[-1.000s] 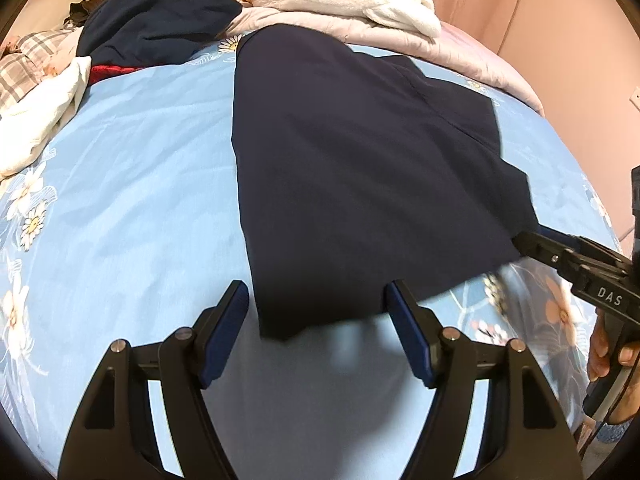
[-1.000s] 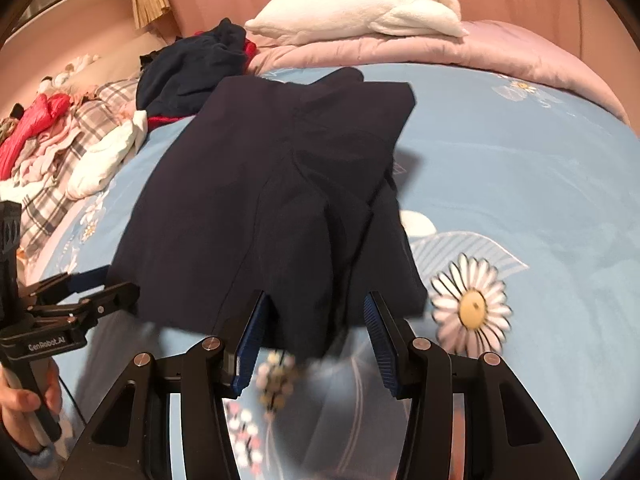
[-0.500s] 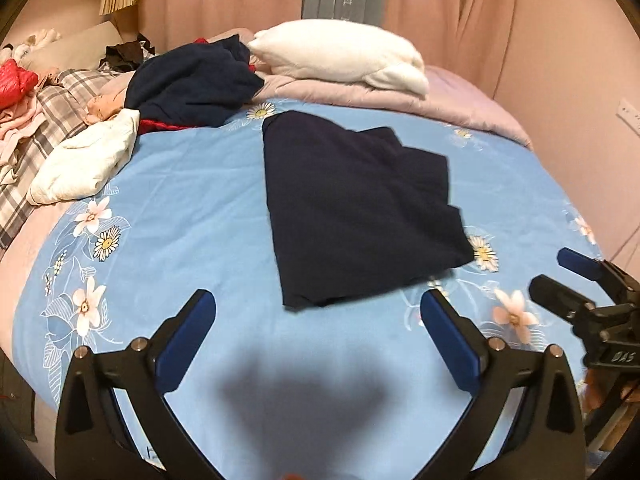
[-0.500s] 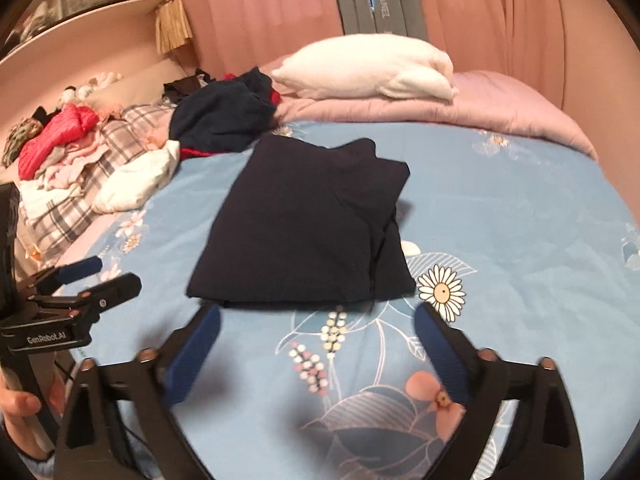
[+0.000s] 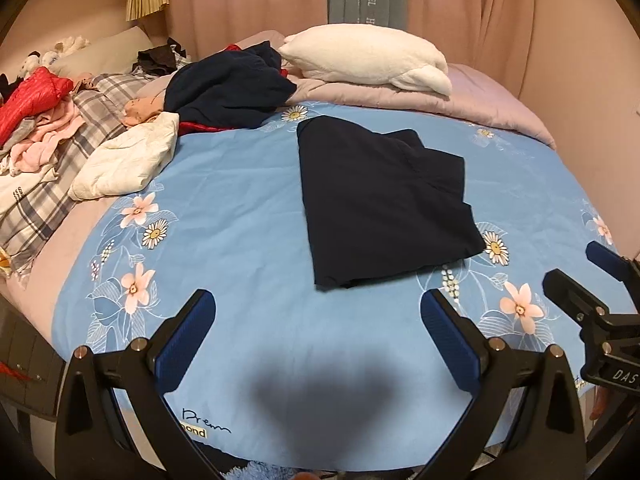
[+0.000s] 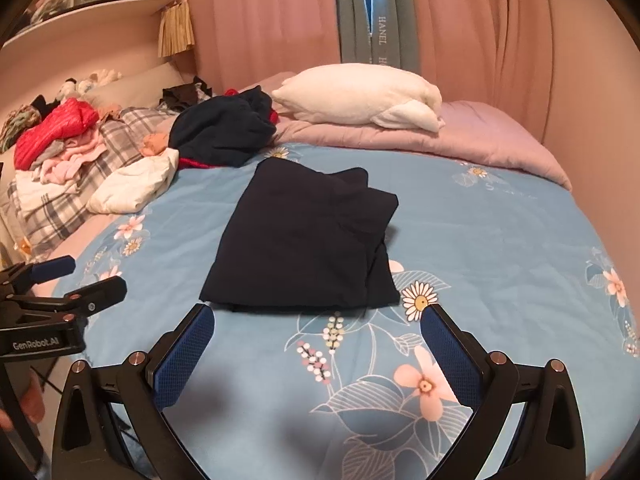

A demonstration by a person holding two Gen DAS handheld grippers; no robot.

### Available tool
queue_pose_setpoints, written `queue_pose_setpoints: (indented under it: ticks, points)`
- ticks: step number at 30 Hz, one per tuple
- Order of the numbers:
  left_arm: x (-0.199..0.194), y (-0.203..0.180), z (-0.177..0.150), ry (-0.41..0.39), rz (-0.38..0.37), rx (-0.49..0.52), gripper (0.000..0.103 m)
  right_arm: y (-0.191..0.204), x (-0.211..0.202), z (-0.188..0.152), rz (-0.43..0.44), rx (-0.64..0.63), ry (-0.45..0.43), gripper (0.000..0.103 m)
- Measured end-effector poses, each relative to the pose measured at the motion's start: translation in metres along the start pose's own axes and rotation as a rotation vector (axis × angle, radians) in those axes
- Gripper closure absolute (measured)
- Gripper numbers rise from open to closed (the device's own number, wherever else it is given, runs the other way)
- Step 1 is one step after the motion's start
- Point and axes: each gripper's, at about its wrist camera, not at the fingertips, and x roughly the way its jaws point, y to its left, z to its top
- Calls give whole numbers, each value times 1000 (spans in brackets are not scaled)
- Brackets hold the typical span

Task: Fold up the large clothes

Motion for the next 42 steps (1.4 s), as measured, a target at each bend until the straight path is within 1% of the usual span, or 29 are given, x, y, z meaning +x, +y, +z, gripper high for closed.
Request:
queue_pose_setpoints:
  ticks: [3,7,14,23,42]
  points:
    - [-1,-2,-3,3,-3,-5,0,-1,0,-2,14,18,0,1]
    - [-2,-4,-4,-1,3,-1,0,-1,1,-5,7,38,14,1]
    - [-3,-6,-5,8,-8,-6,0,4,-3,-8,-1,28,15,1]
    - [-7,-8,-9,-2,18,-7,0,5,-2,-8,4,16,19,1]
    - [-9,-10,-10,-5,19,0,0,9,-1,-10,4,15,24,1]
